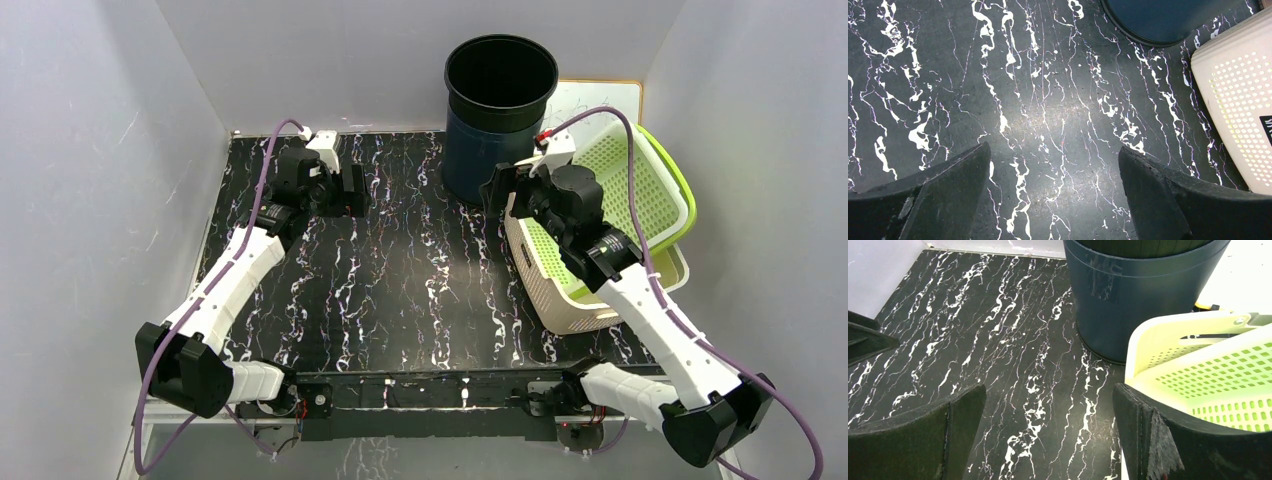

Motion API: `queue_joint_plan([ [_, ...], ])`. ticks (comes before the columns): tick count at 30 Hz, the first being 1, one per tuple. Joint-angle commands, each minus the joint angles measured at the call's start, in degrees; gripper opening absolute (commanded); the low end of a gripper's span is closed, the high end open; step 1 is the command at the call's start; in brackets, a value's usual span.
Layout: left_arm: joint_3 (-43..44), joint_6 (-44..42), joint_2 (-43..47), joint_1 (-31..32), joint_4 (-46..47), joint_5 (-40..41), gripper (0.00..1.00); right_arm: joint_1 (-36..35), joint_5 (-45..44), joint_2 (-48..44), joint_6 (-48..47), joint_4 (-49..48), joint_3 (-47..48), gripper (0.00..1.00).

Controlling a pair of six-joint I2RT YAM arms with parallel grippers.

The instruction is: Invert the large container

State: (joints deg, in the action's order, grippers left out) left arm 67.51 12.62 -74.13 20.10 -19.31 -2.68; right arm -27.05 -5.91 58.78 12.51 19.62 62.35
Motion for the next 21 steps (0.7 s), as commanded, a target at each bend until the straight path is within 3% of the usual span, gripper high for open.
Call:
queue_joint_plan([
  [1,0.1,-0.5,2.7,0.2,0.2,-0.4,0.98,-0.2,-2.5,-0.5,-0.5,-1.8,2.4,0.98],
  [7,0.0,-0.6,2.8,0.2,-0.1,-0.4,0.98,-0.2,-2.4,-2.9,-0.6,-3.9,0.5,0.98],
  [15,-0.7,-0.6,3.5,0.2,0.0,-0.5,0.98,-0.2,-2.5,2.2,-0.5,-1.0,8.9,0.97],
  [21,1.0,-2.1,2.7,0.2,-2.0,-0.2,0.98,-0.1,-12.2,7.4,1.3,-1.5,18.8,0.86],
])
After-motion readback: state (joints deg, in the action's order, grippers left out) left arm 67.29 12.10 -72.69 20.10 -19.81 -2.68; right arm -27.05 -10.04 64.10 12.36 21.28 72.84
